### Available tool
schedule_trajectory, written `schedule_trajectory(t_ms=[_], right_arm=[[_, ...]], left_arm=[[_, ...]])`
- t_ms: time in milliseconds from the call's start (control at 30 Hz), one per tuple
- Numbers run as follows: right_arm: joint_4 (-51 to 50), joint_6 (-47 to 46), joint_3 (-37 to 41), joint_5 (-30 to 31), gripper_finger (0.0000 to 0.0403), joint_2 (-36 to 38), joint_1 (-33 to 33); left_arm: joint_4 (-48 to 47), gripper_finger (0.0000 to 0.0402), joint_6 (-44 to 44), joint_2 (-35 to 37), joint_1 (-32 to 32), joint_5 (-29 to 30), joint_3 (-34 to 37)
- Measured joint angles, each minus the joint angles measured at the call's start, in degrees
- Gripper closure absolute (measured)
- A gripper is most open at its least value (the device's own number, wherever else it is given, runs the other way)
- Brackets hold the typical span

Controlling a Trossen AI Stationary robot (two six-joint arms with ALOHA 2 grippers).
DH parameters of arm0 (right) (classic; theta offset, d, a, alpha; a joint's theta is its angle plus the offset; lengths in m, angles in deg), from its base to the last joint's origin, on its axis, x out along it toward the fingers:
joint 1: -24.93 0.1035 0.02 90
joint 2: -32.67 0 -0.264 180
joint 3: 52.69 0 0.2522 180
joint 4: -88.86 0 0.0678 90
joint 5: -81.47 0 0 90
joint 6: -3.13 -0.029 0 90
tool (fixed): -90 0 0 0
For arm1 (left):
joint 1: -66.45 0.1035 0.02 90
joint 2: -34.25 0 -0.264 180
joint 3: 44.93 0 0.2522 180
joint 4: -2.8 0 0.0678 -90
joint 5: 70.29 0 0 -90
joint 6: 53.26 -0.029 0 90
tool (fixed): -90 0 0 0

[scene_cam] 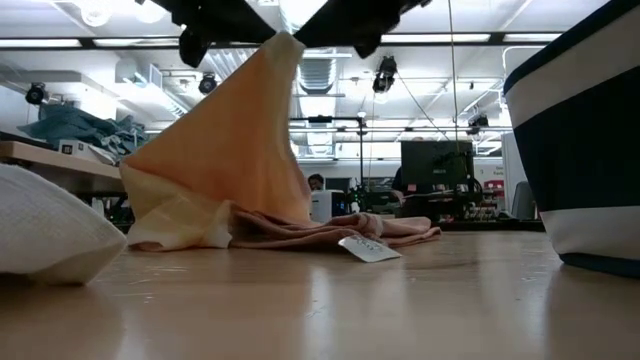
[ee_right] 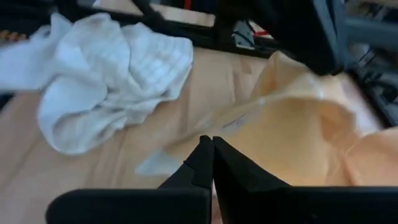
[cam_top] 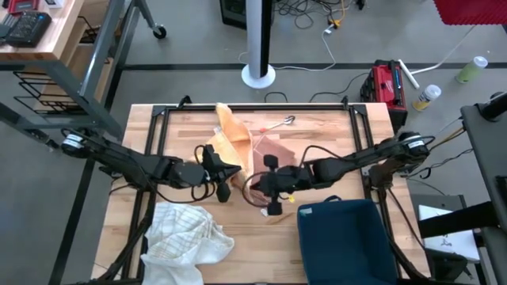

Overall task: Fold towel
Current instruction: Fold the yellow towel

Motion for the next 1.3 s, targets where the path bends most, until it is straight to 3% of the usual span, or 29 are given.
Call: schedule_trajectory(t_ms=[133,500,833,967,1133,1200,1300], right_arm=[[-0.19,-3.56,-0.19,0.17,0.037,-1.54,-0.24],[0.97,-11.57,-0.19,0.07,0.0236,-2.2,-0.63],[4.67,-17.6,-0.15,0.07,0.0184,-4.49,-0.9],[3.75,-18.05,-0.41,0.11,0.0185,-4.32,-1.33],[7.42,-12.75,-0.6,5.63,0.0218,-4.58,-2.43],[7.35,-9.13,-0.6,5.98,0.0256,-4.58,-2.88],[4.87,-6.05,-0.6,6.12,0.0354,-3.9,-2.82]], left_arm=[[0.14,0.0401,-0.92,-0.45,0.0,0.86,-0.1],[-0.56,0.0401,-2.65,-1.92,-0.07,2.99,-0.06],[0.77,0.0401,-1.94,-2.6,-0.13,5.57,-0.04],[1.87,0.0401,-2.13,-2.64,-0.13,4.41,-0.04],[9.52,0.0401,-7.23,-2.64,-0.18,-4.55,-0.04],[11.43,0.0401,-8.2,-2.64,-0.28,-6.15,-0.04],[12.28,0.0397,-8.38,-1.98,-0.37,-6.56,-0.04]])
